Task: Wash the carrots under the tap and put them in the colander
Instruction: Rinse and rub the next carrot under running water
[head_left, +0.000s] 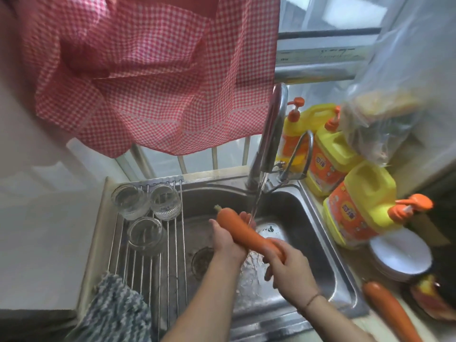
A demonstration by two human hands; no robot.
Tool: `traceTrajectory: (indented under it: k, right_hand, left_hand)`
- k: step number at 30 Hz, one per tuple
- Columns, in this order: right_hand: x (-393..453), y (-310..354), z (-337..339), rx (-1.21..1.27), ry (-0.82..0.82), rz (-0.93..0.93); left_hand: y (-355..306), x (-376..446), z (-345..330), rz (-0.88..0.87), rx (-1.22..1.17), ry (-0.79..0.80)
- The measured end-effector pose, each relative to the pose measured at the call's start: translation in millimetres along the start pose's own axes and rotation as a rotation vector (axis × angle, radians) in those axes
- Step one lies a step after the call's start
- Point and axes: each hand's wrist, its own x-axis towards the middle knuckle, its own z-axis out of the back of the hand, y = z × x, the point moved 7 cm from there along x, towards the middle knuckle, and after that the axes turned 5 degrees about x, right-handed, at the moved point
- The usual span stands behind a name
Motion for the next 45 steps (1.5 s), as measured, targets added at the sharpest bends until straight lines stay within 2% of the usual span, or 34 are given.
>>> traceTrajectory:
  k: [4,7,10,16,21,25,29,30,33,35,37,40,45]
  right_hand:
    - [-1,-1,5,-0.022,-0.038,0.046]
    - [2,-1,10,-0.034,-0.074,0.057]
    - [-1,2,9,0.105,-0.100,0.026]
    - [6,-2,-6,0.314,0.002,-0.089]
    - [14,-1,-24,0.192,0.172,-0.169]
    - [18,0,-33,-0.024,0.297,-0.231]
    - [20,-4,-28,-0.291,0.287,-0.086]
    - [19,-7,-27,-0.247,0.287,-0.102]
    - [13,-22,-27,0.146,0.341,-0.368]
    - [8,-25,-28,0.248,0.374,-0.461]
    - [7,-26,-27,0.122,0.332,-0.387]
    - [3,-23,-23,-0.348,0.181,-0.090]
    - [-12,-19,-14,-0.484,0.079,0.054]
  left_hand:
    - [11,-13,-4,0.004,0.092,0.053]
    - [6,-14,-3,0.022,0.060,0.081]
    - [-6,-18,-4,-0.014,0.047,0.074]
    - [-22,-19,-2,-0.100,0.053,-0.004]
    - [-23,-17,3,-0.136,0.044,0.031]
    - [-3,-18,6,-0.147,0.145,0.017]
    - [3,-20,13,-0.270,0.270,0.025]
    - [5,-24,12,-0.289,0.304,0.081]
    - [14,-32,16,-0.282,0.364,0.232]
    - [19,-28,22,-0.295,0.435,0.215]
    - [20,-21,25,-0.340,0.475,0.096]
    - [19,-22,19,-0.378,0.420,-0.010]
    - [15,-17,7,-0.234,0.469,-0.106]
